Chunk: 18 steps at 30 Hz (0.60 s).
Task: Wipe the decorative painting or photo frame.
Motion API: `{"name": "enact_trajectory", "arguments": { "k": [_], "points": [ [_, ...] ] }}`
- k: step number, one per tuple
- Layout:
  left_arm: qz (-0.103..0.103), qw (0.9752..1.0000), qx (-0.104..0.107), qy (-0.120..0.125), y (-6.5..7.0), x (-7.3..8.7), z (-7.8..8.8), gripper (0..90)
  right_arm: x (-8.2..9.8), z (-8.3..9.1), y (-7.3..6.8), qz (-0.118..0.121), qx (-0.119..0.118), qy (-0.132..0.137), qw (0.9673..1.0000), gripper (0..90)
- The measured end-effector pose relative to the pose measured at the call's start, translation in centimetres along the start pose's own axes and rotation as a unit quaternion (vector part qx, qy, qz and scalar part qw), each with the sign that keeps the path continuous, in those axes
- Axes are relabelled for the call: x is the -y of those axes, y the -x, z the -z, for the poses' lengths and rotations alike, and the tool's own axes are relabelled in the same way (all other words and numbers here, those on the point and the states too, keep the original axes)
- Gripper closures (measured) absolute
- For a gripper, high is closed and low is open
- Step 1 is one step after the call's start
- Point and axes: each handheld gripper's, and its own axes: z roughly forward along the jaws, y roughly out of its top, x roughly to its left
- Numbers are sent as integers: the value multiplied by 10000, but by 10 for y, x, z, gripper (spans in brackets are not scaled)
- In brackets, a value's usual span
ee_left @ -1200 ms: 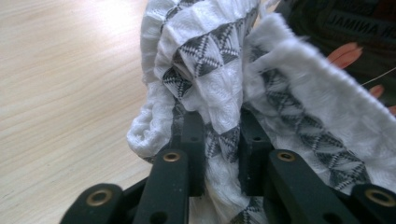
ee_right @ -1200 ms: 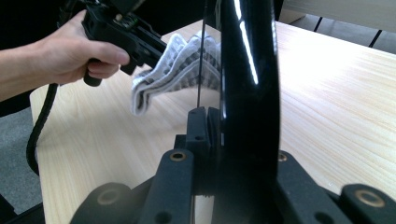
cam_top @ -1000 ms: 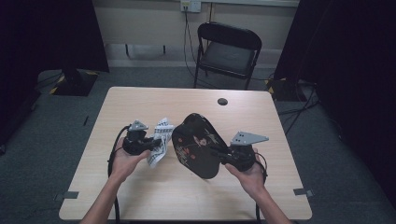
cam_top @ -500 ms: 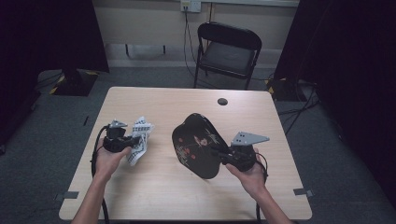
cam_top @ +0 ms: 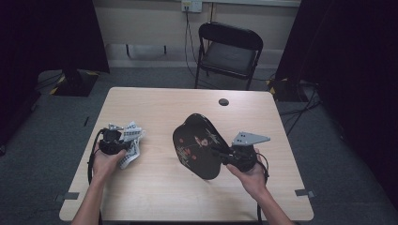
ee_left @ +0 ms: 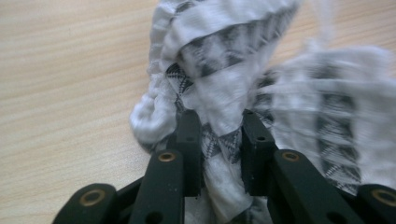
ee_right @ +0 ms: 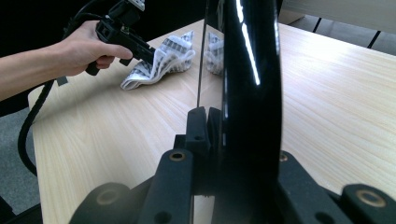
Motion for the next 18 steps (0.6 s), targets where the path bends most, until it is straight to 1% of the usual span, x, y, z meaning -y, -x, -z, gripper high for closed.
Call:
{"name": "enact_trajectory", "arguments": {
  "k": [1, 2, 3, 5, 6, 7, 8, 9, 10, 11, 13, 14, 16, 17, 18],
  "points": [
    [14, 10000, 16, 9, 0, 1, -1, 715, 0, 0, 0, 0, -2, 3, 10000, 802],
    [57, 9999, 70, 51, -2, 1, -1, 704, 1, 0, 0, -12, -14, 11, 10000, 802],
    [107, 9999, 79, 85, -2, 2, -2, 697, 1, 0, 1, -18, -19, 11, 10000, 802],
    [118, 9998, 134, 126, -4, 3, -2, 674, 1, 0, 1, -12, -16, 14, 10000, 801],
    [174, 9996, 144, 153, -4, 3, -2, 656, 0, 0, 0, 2, -5, 4, 10000, 800],
    [150, 9996, 178, 147, -4, 3, -2, 643, 0, 0, 0, 20, 3, 0, 10000, 799],
    [150, 9996, 178, 147, -4, 3, -2, 623, 0, 0, 0, 20, 3, 0, 10000, 799],
    [182, 9996, 152, 133, -3, 2, -1, 623, 0, 0, 0, 42, 5, 3, 10000, 798],
    [185, 9997, 86, 133, -2, 1, -1, 560, 0, 0, 0, 70, 6, 8, 10000, 797],
    [178, 9997, 66, 150, -1, 1, 0, 529, 0, 0, 0, 75, 6, 9, 10000, 797],
    [312, 9992, 38, 243, -2, 0, 2, 472, 0, 0, 0, 85, 9, 5, 10000, 796],
    [398, 9986, 78, 331, -3, -1, 4, 451, 0, 0, 0, 87, 11, 6, 10000, 796],
    [494, 9978, 162, 415, -5, -2, 9, 418, 0, 0, 0, 92, 13, 5, 10000, 795],
    [561, 9970, 154, 503, -5, -2, 10, 394, 0, 0, 0, 90, 15, 7, 10000, 795],
    [624, 9959, 209, 616, -6, -4, 15, 384, 0, 0, 0, 92, 15, 6, 10000, 794]
  ]
}}
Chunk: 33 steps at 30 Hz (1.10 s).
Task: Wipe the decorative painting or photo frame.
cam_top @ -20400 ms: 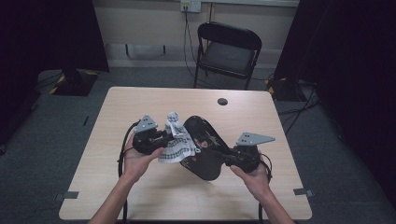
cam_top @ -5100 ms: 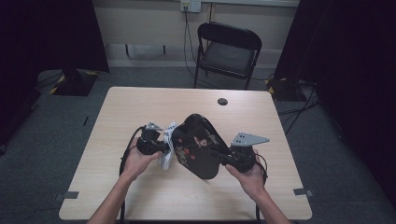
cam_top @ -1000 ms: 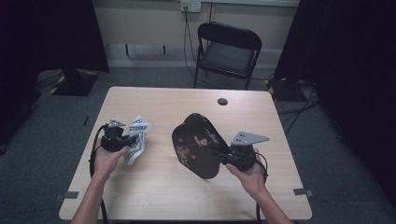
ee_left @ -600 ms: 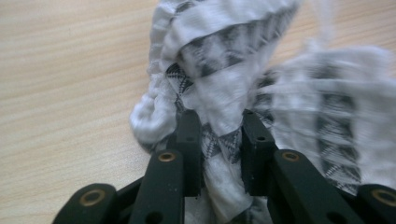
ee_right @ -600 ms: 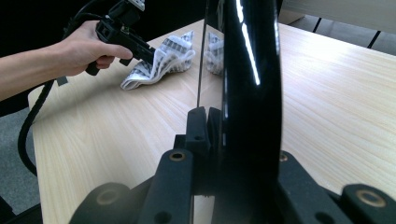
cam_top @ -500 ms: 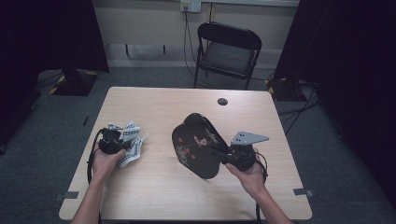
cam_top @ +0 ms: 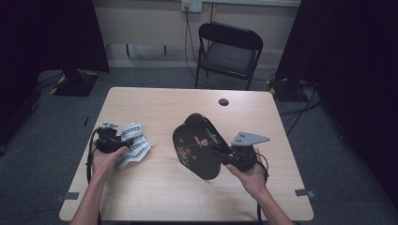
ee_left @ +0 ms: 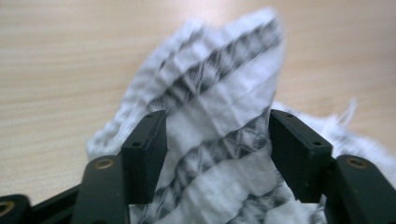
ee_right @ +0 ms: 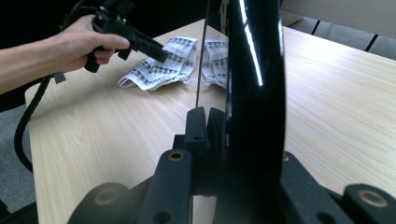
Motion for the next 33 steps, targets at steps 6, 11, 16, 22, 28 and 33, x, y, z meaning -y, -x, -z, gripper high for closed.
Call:
{"name": "enact_trajectory", "arguments": {
  "k": [6, 11, 16, 22, 28, 33],
  "points": [
    [-189, 9985, 174, 486, 15, -14, 16, 334, 2, -4, -1, -34, 66, -88, 9999, 721],
    [-574, 9962, 455, 470, 37, -22, 17, 304, 2, -2, 0, -110, 90, -52, 9999, 621],
    [-882, 9920, 762, 478, 62, -28, 21, 282, 4, 0, 2, -187, 126, -72, 9997, 570],
    [-1206, 9853, 1073, 563, 89, -35, 27, 314, 7, 4, -4, -136, 157, -136, 9997, 539],
    [-1513, 9766, 1411, 580, 111, -36, 29, 324, 14, 8, -3, -258, 232, -168, 9993, 524],
    [-1694, 9710, 1563, 639, 129, -37, 33, 322, 22, 10, -4, -344, 221, -230, 9989, 523]
  ]
}}
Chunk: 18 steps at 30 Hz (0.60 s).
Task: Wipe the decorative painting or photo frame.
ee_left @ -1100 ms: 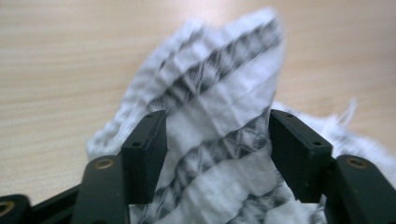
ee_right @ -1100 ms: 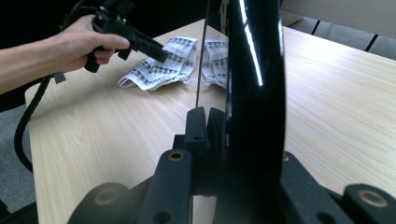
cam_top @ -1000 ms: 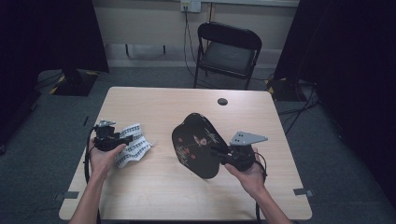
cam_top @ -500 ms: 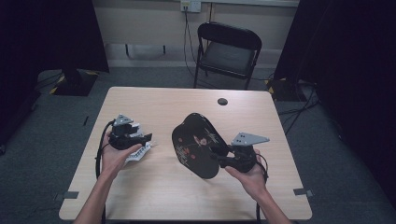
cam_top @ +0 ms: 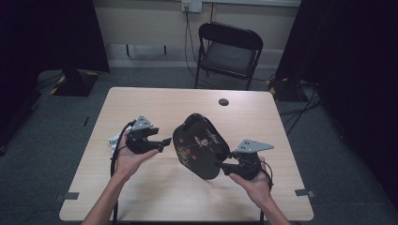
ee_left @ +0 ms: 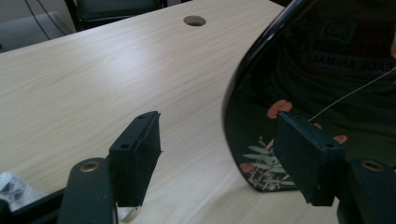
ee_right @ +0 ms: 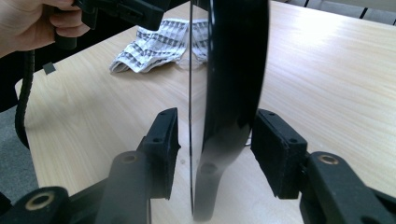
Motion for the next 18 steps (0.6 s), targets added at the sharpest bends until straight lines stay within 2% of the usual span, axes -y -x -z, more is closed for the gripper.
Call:
{"name": "enact_trajectory", "arguments": {
  "k": [5, 8, 11, 13, 15, 18],
  "points": [
    [-107, 9999, 97, -66, 9, -1, -8, 317, 10, -1, -3, -150, -51, -49, 9999, 523],
    [-191, 9996, 143, -155, 11, -1, -15, 311, 16, 2, -4, -173, 5, -66, 9998, 534],
    [-274, 9994, 13, -213, 15, -2, -18, 325, 17, 3, -2, -175, 6, -39, 9998, 572],
    [-221, 9995, 111, -181, 16, -2, -19, 333, 18, 5, -1, -224, -28, -12, 9997, 593],
    [-275, 9993, 88, -224, 15, -2, -21, 335, 18, 6, 0, -167, -19, 29, 9999, 661],
    [-264, 9993, 82, -249, 14, -2, -24, 338, 18, 5, 2, -119, -34, 39, 9999, 695]
  ]
}}
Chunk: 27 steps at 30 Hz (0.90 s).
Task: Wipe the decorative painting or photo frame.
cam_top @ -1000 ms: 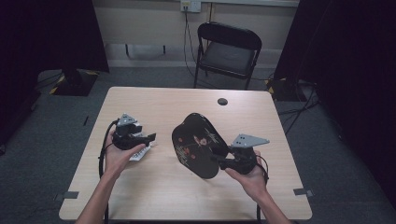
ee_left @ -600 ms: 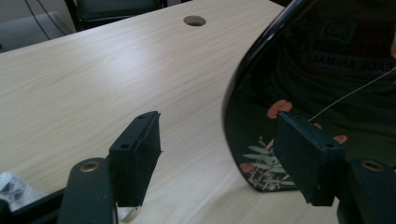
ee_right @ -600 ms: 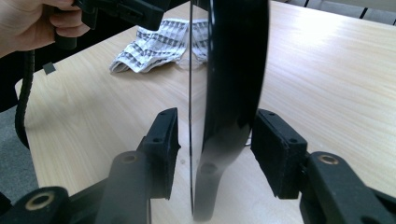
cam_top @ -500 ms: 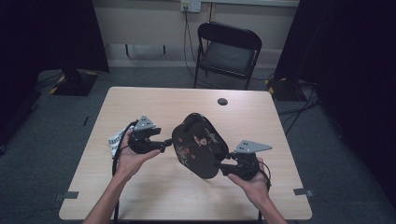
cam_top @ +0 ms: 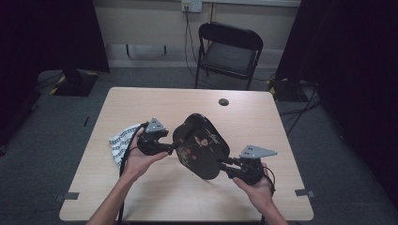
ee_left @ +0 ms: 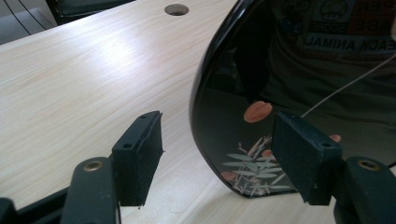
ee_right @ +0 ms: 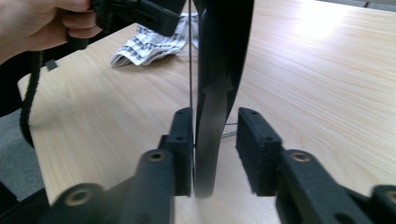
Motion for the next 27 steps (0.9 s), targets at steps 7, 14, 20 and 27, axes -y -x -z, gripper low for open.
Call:
{"name": "enact_trajectory", "arguments": {
  "k": [7, 14, 20, 27],
  "points": [
    [-59, 9999, -83, -50, 1, 3, -2, 342, 1, 3, 12, -29, -58, -5, 10000, 684],
    [-69, 10000, -7, 6, 7, 7, 1, 333, 0, 5, 23, -111, 66, 41, 9999, 679],
    [-129, 9999, 56, 18, 5, 8, 2, 374, 3, -1, 29, -193, 108, -20, 9998, 646],
    [-147, 9999, 78, -4, 9, 10, 0, 354, 5, -3, 33, -235, 279, -47, 9993, 611]
  ]
}}
